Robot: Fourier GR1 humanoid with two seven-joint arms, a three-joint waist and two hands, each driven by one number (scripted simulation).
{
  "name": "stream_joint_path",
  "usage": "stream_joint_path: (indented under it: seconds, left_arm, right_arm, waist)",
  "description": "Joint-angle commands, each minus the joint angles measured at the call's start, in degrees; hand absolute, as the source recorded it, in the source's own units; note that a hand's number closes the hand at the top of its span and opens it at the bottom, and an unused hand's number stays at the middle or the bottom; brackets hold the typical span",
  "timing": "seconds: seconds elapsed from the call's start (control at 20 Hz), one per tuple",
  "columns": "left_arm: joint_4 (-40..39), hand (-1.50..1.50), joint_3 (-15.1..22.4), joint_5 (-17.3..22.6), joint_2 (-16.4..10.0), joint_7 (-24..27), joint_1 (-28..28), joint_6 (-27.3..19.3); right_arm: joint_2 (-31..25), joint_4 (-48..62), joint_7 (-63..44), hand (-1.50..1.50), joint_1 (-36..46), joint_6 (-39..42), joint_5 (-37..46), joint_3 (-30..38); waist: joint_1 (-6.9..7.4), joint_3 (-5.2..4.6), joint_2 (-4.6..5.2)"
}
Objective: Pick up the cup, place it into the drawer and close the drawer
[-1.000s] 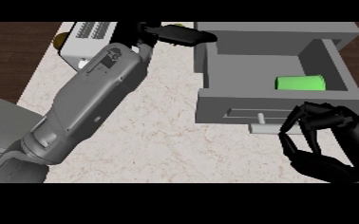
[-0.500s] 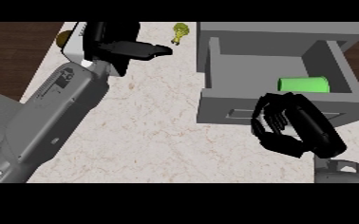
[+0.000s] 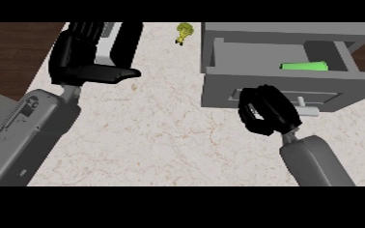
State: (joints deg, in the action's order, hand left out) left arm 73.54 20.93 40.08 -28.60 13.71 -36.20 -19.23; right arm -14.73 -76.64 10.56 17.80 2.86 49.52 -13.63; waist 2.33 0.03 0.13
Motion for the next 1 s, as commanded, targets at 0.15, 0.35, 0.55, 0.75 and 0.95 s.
stream_joint_path:
  seconds: [0.15, 0.35, 0.55, 0.75, 0.95]
  left_arm:
    - [5.3, -1.50, -3.2, 0.2, -2.9, 1.0, 7.5, 4.0]
    - [6.8, -1.50, -5.6, -0.2, -5.4, 0.3, 10.4, 5.6]
    - [5.1, -1.50, -5.8, 0.0, -3.2, 1.6, 9.6, 7.6]
    - [4.6, -1.50, -8.4, 1.5, -6.0, 2.5, 12.3, 11.9]
    - [6.4, -1.50, -7.3, 0.9, -5.0, 1.4, 12.0, 11.2]
  right_arm:
    - [4.2, 28.5, 7.4, 1.50, 12.7, -11.5, 4.0, 4.1]
    - [4.6, 39.9, 9.5, 1.50, 23.3, -9.8, 2.6, 7.8]
    - [2.5, 50.2, 14.3, 1.50, 28.5, -10.5, 0.9, 11.6]
    - [0.7, 56.6, 13.7, 1.50, 34.1, -9.5, 0.6, 13.9]
    - [-1.1, 60.0, 13.9, 1.50, 36.8, -8.2, -0.9, 16.0]
  waist:
    - [0.14, 0.06, 0.39]
    - [0.33, 0.05, 0.44]
    - [0.69, 0.09, 1.11]
    - [1.85, 0.08, 1.50]
    - [2.62, 0.15, 1.76]
